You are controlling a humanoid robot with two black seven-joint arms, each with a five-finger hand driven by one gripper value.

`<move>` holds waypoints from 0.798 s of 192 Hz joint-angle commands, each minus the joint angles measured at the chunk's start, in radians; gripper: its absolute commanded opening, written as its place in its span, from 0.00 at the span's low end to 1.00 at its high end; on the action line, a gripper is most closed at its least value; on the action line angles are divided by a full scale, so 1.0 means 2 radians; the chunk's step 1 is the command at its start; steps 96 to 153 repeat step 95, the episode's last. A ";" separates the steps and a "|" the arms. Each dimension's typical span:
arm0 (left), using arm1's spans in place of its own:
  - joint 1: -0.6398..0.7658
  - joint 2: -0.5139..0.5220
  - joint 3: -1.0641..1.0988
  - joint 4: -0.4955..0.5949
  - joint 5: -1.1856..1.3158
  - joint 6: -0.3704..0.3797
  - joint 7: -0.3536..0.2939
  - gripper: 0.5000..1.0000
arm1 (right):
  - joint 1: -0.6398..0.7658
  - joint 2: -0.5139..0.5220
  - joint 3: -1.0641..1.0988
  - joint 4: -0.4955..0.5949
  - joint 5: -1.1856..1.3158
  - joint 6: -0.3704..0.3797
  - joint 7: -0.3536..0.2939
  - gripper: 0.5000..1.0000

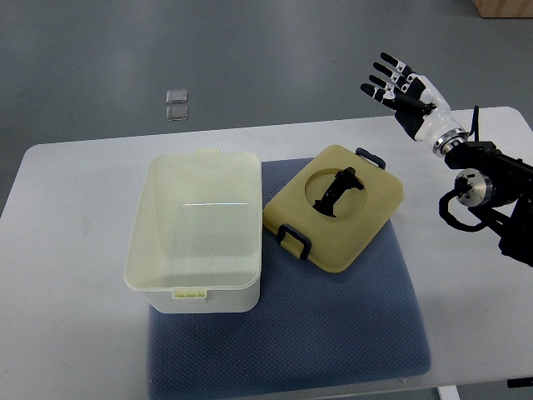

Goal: Open white storage box with right hand

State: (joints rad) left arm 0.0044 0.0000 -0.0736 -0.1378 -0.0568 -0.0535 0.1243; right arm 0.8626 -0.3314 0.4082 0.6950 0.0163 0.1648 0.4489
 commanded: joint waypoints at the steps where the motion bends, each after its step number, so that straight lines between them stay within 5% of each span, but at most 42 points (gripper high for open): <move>1: 0.000 0.000 0.000 0.000 0.000 0.000 0.000 1.00 | -0.007 0.002 0.001 0.000 0.000 0.012 0.002 0.83; 26: 0.000 0.000 0.000 0.000 0.000 0.000 0.000 1.00 | -0.015 0.014 0.008 -0.011 0.000 0.037 0.013 0.83; 153: 0.000 0.000 0.000 0.000 0.000 0.000 0.000 1.00 | -0.016 0.035 0.014 -0.038 -0.006 0.009 0.024 0.86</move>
